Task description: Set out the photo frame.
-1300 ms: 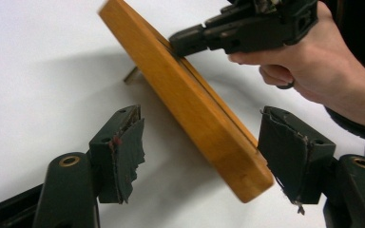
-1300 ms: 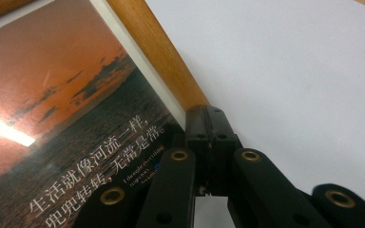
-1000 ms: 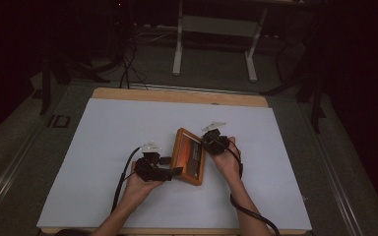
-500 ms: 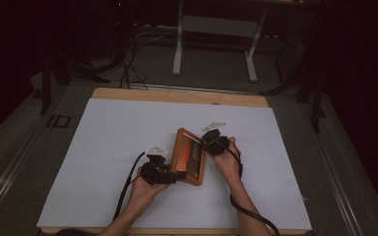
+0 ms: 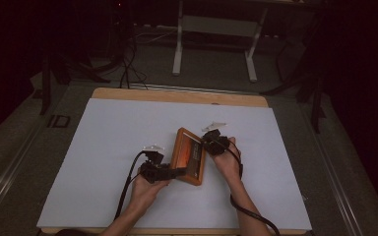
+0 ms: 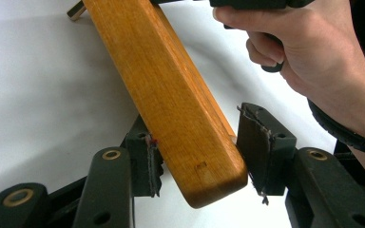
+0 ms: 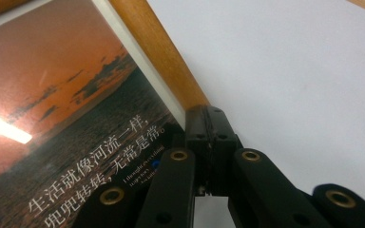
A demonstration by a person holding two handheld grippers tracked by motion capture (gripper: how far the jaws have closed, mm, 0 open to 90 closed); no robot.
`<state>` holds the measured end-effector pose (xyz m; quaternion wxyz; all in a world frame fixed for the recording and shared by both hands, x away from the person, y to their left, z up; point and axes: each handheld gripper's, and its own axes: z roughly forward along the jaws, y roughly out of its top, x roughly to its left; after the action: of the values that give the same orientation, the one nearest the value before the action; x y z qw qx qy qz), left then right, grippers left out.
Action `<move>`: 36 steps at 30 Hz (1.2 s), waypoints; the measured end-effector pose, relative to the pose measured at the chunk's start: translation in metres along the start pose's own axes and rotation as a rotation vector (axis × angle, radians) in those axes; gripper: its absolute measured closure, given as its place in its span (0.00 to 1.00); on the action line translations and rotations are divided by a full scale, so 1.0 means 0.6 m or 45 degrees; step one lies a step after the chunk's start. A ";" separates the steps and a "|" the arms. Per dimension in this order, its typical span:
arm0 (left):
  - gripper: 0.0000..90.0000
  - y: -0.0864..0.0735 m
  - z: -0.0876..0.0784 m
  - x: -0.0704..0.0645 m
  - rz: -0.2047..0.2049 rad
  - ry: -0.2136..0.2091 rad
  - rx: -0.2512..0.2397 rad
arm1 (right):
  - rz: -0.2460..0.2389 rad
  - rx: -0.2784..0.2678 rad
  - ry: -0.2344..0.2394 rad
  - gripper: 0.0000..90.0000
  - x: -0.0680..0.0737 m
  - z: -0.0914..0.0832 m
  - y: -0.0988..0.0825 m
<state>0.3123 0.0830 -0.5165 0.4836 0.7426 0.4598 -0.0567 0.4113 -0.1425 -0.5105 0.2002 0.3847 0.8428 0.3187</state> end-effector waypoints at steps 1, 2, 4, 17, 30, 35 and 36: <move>0.59 0.000 0.000 0.000 -0.002 0.001 -0.001 | -0.004 0.004 -0.005 0.99 0.000 -0.001 0.000; 0.59 0.001 0.000 -0.001 -0.006 0.002 -0.005 | -0.004 0.007 -0.010 0.98 0.000 -0.002 0.000; 0.60 0.002 0.000 -0.002 -0.005 0.007 -0.008 | 0.000 0.009 -0.015 0.95 -0.003 -0.005 -0.001; 0.71 0.033 0.018 -0.041 0.132 0.047 -0.002 | -0.022 -0.090 -0.006 0.72 -0.022 -0.087 -0.007; 0.77 0.087 0.006 -0.051 0.284 0.014 0.043 | -0.073 -0.182 -0.015 0.68 -0.037 -0.179 -0.039; 0.77 0.111 -0.015 -0.056 0.342 0.015 0.057 | -0.162 -0.216 0.070 0.62 -0.026 -0.197 -0.027; 0.77 0.116 -0.020 -0.057 0.362 0.014 0.057 | -0.176 -0.224 0.088 0.60 -0.023 -0.199 -0.025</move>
<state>0.3397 0.0632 -0.4459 0.4675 0.8112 0.3512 0.0064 0.3427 -0.2065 -0.4340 0.2257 0.2953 0.8425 0.3899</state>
